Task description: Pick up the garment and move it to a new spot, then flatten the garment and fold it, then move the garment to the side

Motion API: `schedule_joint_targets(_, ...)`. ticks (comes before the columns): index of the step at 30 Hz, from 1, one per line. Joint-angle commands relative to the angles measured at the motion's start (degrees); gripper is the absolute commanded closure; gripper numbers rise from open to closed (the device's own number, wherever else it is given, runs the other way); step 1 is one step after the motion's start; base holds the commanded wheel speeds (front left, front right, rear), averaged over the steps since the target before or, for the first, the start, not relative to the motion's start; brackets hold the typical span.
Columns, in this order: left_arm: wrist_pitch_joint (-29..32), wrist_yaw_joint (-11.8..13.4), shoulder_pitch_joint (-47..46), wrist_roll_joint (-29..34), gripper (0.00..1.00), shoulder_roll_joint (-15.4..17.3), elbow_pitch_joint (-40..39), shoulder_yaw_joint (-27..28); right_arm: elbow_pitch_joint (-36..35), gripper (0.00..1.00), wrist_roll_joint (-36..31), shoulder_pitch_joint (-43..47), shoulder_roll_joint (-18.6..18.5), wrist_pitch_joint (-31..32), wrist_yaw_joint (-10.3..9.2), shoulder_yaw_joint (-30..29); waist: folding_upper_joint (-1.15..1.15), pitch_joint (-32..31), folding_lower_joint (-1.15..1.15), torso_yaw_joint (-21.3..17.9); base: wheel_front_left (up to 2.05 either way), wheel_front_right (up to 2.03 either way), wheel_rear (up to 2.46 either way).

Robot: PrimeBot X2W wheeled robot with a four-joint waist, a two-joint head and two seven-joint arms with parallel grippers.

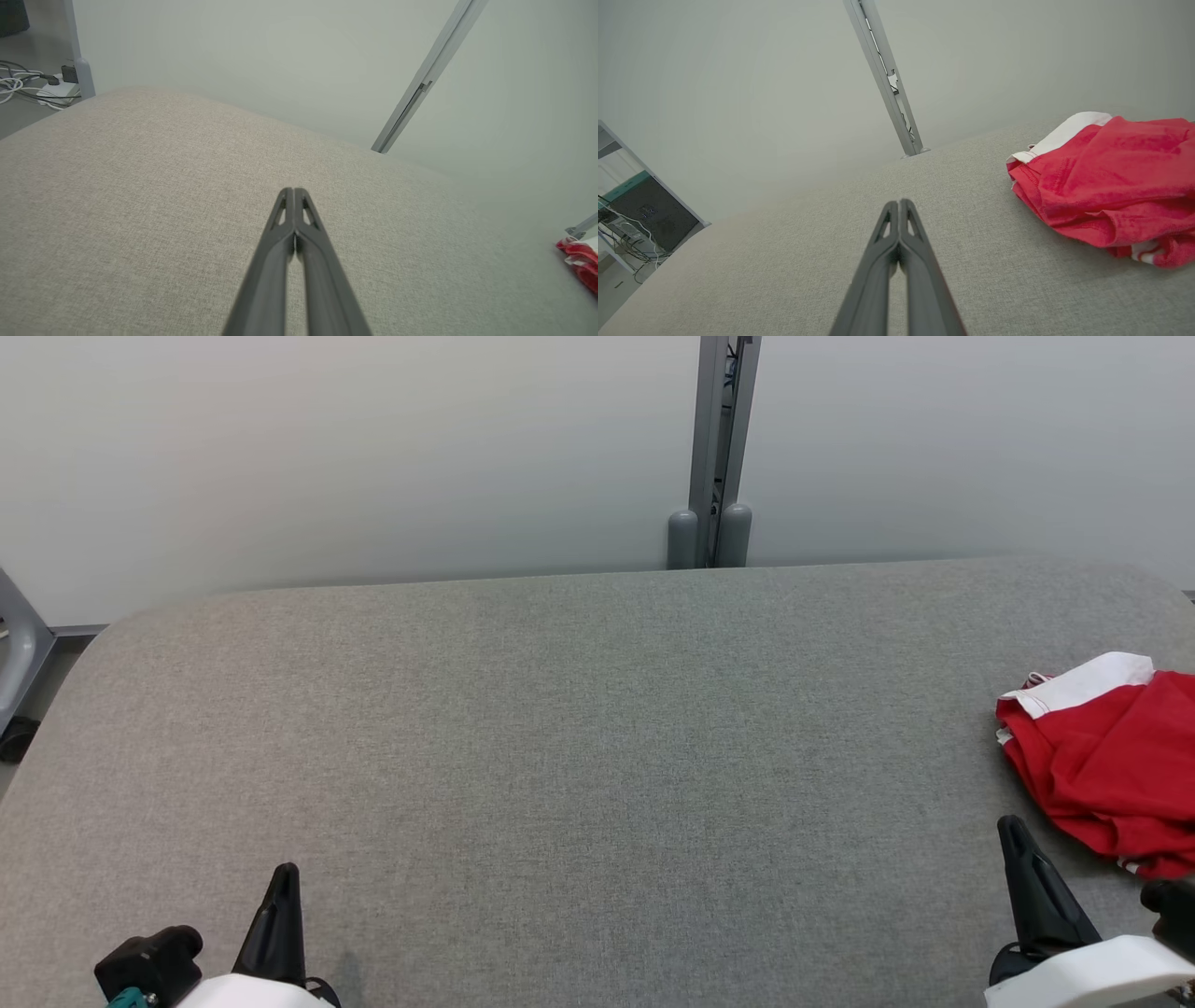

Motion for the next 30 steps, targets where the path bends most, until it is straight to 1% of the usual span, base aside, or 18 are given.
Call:
schedule_joint_targets(1,0.34,-0.75,-2.17,-2.29,1.00,0.17,-0.42,1.05,-0.32,1.00,2.64,-1.84,-0.33,0.36,0.00,-0.40,0.00,0.02,0.00,0.00,0.00,0.00,0.00)
schedule_joint_targets(12,2.34,-3.13,-3.81,-10.82,1.00,-1.04,0.88,3.25,1.43,1.00,12.50,-3.33,-0.19,1.54,0.00,-1.02,0.00,0.14,0.00,-0.03,0.00,0.00,0.00)
schedule_joint_targets(13,2.34,-3.13,-3.81,-10.82,1.00,-1.04,0.88,3.25,1.43,1.00,12.50,-3.33,-0.19,1.54,0.00,-1.02,0.00,0.14,0.00,-0.03,0.00,0.00,0.00)
schedule_joint_targets(30,5.08,-6.21,-5.88,-22.12,1.00,-2.75,2.17,6.24,3.75,1.00,25.61,-5.30,-0.01,3.14,0.00,-1.85,0.00,0.33,0.00,-0.08,0.00,0.00,0.00)
